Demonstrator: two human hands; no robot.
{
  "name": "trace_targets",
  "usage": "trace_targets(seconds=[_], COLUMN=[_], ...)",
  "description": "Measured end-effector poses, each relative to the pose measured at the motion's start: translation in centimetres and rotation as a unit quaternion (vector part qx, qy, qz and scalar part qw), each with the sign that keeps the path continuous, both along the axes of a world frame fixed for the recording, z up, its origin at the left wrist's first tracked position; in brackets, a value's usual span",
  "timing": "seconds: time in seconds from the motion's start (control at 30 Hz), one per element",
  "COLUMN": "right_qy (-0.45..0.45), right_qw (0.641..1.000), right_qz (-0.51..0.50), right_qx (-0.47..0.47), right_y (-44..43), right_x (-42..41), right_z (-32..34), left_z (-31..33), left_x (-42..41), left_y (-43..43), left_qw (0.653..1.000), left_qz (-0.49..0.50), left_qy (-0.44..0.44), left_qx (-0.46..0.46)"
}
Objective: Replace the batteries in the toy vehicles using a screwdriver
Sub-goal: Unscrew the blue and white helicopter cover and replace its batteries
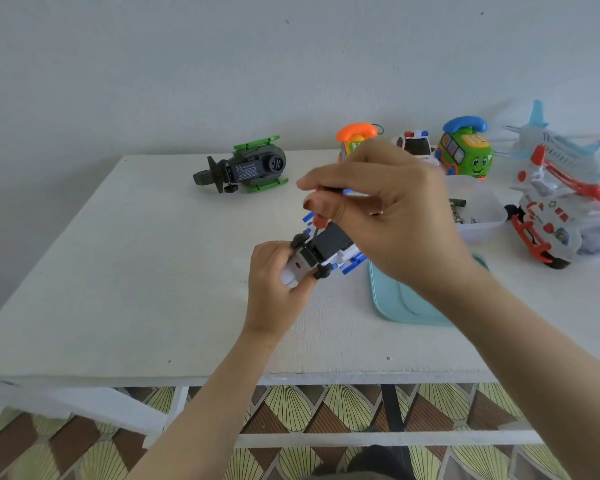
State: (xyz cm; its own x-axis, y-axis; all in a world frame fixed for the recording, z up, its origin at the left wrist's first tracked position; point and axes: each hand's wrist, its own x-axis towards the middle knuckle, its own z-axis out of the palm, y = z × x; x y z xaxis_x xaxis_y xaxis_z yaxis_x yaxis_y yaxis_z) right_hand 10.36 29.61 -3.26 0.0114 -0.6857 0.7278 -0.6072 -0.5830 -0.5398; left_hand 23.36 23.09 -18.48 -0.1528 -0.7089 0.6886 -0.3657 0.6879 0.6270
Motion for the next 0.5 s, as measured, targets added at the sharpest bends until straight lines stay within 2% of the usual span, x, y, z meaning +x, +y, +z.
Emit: trace_targets(seconds=[0.17, 0.23, 0.3, 0.37, 0.5], right_qy=[0.014, 0.017, 0.018, 0.007, 0.017], right_qw=[0.981, 0.974, 0.979, 0.985, 0.952], right_qz=[-0.156, -0.191, -0.193, -0.161, -0.16], right_qx=[-0.116, -0.119, -0.057, 0.06, 0.261], right_y=[-0.5, -0.9, -1.1, -1.1, -0.2], right_x=[1.2, 0.9, -0.2, -2.0, -5.8], right_z=[-1.5, -1.3, -0.4, 0.6, 0.6], left_z=[-0.1, -0.1, -0.2, -0.2, -0.1], left_x=[0.0, 0.0, 0.1, 0.2, 0.2], left_y=[0.0, -0.2, -0.2, -0.2, -0.2], left_qw=[1.0, 1.0, 1.0, 1.0, 1.0], left_qz=[0.0, 0.004, 0.003, 0.002, 0.001], left_qy=[0.004, 0.003, -0.004, -0.007, -0.009], left_qx=[0.008, 0.011, 0.011, 0.011, 0.013])
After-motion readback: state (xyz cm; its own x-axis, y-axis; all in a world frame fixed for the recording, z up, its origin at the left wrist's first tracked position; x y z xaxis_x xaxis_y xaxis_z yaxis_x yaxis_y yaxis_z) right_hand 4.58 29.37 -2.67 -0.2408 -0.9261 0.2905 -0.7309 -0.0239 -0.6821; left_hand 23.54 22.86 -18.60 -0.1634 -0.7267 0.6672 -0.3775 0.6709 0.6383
